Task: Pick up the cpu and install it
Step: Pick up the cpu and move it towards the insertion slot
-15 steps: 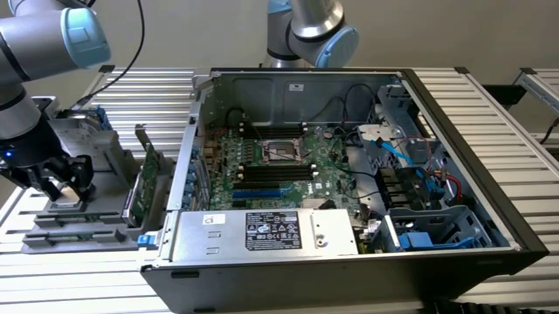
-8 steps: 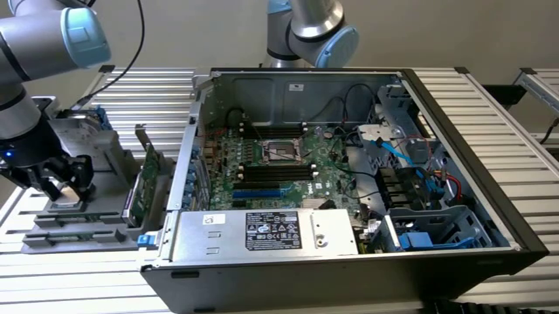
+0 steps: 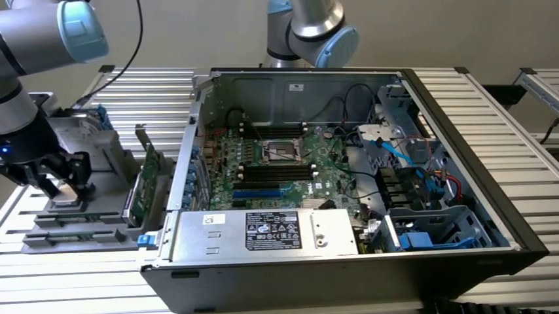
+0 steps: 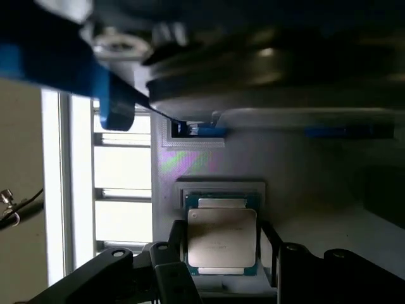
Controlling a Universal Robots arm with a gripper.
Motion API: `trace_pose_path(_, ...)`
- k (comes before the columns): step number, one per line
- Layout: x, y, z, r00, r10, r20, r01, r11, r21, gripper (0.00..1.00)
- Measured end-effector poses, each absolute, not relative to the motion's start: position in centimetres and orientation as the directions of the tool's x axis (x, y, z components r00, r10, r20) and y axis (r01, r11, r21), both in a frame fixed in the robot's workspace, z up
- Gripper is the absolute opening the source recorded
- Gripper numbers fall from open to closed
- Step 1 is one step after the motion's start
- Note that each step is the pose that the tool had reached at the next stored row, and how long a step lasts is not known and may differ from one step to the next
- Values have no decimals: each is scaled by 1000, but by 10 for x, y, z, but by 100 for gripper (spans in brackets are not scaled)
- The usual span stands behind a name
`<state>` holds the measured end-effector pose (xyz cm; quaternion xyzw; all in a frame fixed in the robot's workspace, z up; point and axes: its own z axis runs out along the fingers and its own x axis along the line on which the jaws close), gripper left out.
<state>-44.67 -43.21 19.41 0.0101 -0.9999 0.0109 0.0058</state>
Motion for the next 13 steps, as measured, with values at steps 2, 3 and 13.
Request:
trace_pose_path(2, -447, -432, 199, -1000, -20, 12, -20, 1000, -21, 55)
trace_pose_path(3, -447, -432, 202, -1000, -20, 12, -20, 1000, -21, 55)
trace_pose_path(13, -447, -432, 244, -1000, -20, 12, -20, 1000, -21, 55)
